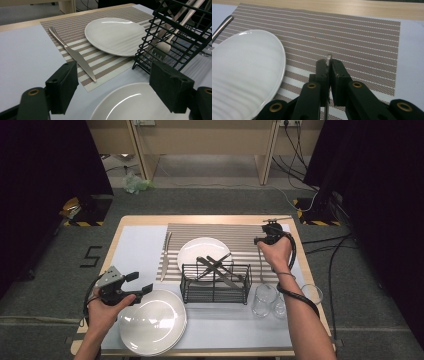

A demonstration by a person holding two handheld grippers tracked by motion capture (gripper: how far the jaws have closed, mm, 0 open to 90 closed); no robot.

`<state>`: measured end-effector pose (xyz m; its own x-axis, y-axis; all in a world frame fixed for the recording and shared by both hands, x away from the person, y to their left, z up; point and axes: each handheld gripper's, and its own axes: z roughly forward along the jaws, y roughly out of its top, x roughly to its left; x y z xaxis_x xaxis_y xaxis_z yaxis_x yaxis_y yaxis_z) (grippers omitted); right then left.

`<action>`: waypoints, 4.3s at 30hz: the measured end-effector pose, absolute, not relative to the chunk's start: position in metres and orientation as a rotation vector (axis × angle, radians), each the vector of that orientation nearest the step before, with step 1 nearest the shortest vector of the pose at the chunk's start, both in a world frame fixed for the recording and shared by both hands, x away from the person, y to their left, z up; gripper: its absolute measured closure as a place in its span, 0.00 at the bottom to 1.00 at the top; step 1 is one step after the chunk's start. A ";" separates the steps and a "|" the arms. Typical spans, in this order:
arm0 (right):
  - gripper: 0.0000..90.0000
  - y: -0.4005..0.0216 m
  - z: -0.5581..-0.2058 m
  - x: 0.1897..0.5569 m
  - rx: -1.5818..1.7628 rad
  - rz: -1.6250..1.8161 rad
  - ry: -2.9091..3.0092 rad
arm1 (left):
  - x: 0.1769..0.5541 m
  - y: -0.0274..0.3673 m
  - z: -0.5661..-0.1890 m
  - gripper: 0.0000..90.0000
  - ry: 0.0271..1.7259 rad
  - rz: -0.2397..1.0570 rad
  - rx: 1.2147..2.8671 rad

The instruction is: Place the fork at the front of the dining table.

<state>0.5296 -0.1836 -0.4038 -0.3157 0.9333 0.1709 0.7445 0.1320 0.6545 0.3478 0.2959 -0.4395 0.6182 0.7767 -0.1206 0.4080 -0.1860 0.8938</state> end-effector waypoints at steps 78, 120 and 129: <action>0.93 -0.186 -0.452 0.536 1.822 0.441 2.412 | 0.347 0.296 -0.439 0.26 0.957 0.452 1.802; 0.97 -0.186 -0.449 0.564 2.026 0.632 2.141 | 0.348 0.299 -0.439 0.26 0.960 0.452 1.801; 0.87 -0.189 -0.455 0.562 2.029 0.583 2.159 | 0.347 0.299 -0.439 0.26 0.960 0.453 1.800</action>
